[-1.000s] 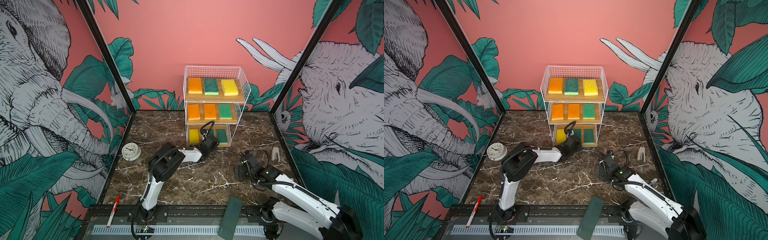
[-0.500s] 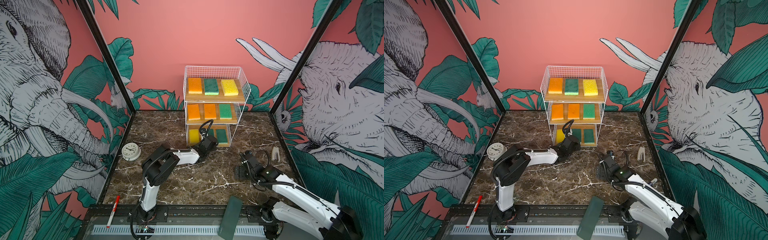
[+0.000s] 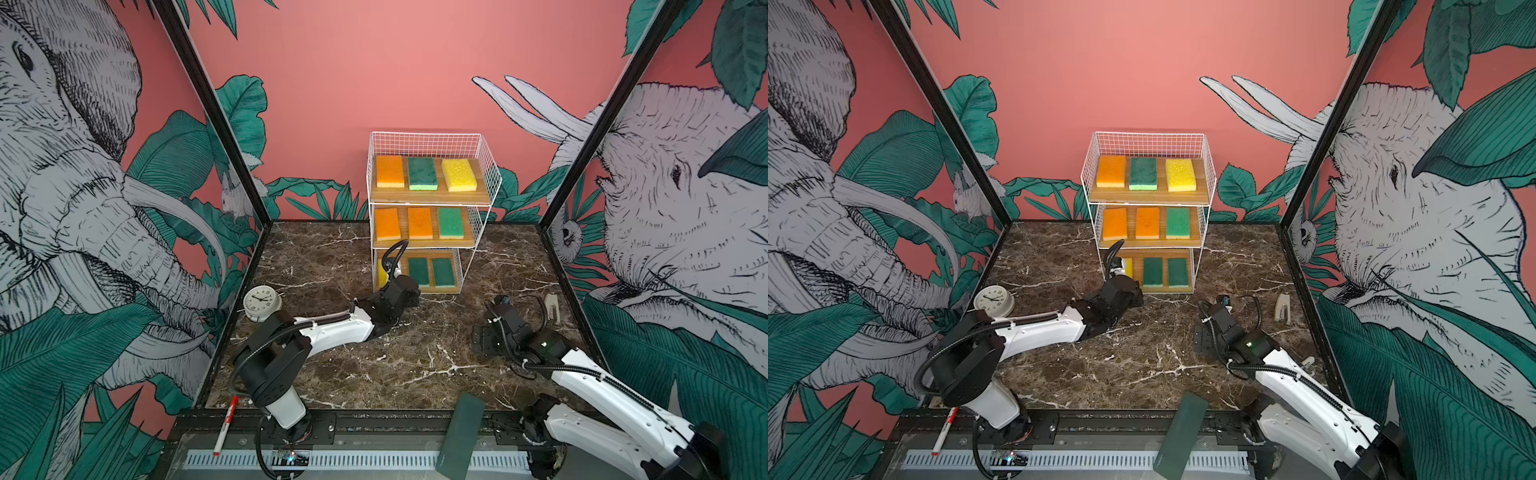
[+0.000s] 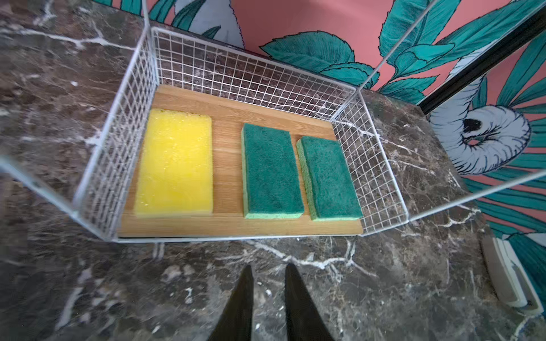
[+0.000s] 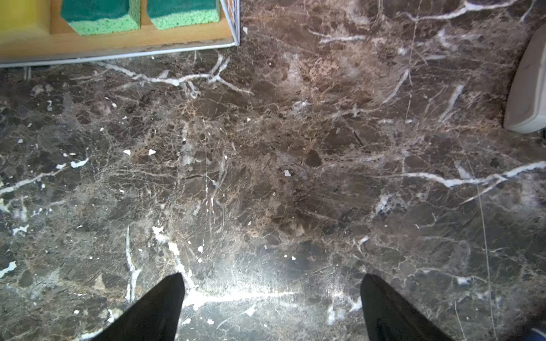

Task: Arrange cleaning sponges on a shelf
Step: Move the cleaning sponge to the shelf, then reset both arms

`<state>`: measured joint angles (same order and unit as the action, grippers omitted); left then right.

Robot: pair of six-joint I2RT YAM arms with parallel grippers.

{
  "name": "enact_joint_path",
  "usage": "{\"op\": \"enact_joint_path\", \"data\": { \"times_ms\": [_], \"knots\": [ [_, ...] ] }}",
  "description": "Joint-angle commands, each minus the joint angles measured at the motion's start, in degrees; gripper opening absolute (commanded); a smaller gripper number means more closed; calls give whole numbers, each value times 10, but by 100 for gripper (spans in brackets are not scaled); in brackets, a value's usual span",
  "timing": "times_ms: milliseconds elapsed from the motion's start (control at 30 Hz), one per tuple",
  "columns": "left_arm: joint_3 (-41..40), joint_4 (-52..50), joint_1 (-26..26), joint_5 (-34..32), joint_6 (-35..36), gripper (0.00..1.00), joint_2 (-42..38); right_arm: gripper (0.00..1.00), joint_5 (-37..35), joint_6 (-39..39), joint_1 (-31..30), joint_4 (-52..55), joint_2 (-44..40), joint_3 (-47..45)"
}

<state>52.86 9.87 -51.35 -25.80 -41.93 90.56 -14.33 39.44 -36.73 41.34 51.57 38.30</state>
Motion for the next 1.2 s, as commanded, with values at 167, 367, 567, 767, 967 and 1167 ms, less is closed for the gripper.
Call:
{"op": "enact_joint_path", "data": {
  "times_ms": [167, 367, 567, 767, 967, 1167],
  "knots": [
    [-52, -122, 0, -5, 57, 39, -124, 96, -49, 0, 2, 43, 9, 52],
    [-67, -223, 53, 39, 79, 46, -212, 97, -78, -8, 3, 66, 29, 87],
    [-55, -286, 89, 26, 157, 62, -271, 99, -92, -31, 15, 59, 51, 114],
    [-37, -323, 153, 67, 192, 77, -268, 99, -111, -75, 41, 58, 93, 164],
    [-39, -332, 229, 106, 207, 100, -265, 100, -115, -127, 86, 34, 115, 192],
    [-42, -313, 311, 109, 223, 100, -242, 100, -94, -165, 168, -14, 127, 175]
  ]
}}
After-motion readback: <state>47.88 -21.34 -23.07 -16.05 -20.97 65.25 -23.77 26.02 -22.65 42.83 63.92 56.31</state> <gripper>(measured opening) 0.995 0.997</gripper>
